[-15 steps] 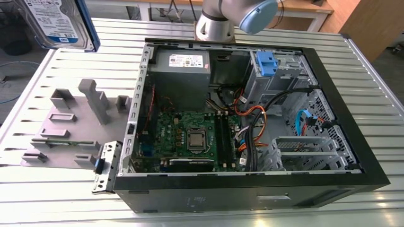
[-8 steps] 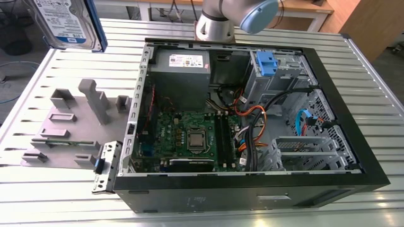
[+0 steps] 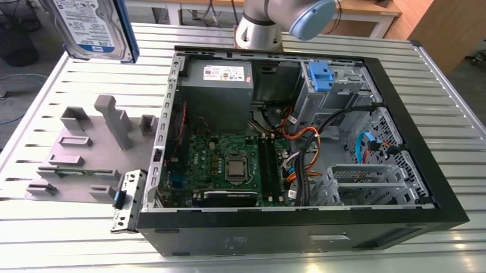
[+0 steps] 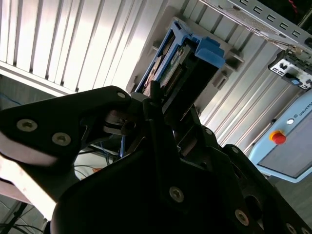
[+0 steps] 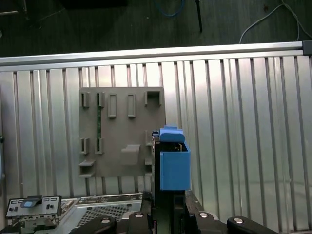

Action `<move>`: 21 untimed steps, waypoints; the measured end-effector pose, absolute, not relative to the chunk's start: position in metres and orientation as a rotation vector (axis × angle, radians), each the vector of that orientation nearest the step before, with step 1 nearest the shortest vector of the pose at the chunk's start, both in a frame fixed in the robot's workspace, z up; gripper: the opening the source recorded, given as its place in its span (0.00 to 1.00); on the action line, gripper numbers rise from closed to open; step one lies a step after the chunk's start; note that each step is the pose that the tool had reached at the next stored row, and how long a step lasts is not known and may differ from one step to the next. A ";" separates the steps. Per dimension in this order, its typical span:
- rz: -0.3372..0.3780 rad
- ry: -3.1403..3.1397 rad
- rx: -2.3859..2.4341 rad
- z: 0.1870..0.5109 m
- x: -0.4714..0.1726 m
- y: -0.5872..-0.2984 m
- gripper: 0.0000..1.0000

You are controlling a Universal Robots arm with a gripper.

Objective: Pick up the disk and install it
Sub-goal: 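Pick up the disk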

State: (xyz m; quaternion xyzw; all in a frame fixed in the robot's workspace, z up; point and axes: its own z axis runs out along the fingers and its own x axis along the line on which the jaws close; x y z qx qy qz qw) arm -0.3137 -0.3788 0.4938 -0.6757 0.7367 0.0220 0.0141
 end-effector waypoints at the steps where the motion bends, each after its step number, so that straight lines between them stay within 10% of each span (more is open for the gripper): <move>1: 0.068 2.294 -2.104 0.494 -0.312 -0.379 0.35; 21: 0.068 2.294 -2.104 0.494 -0.270 -0.379 0.35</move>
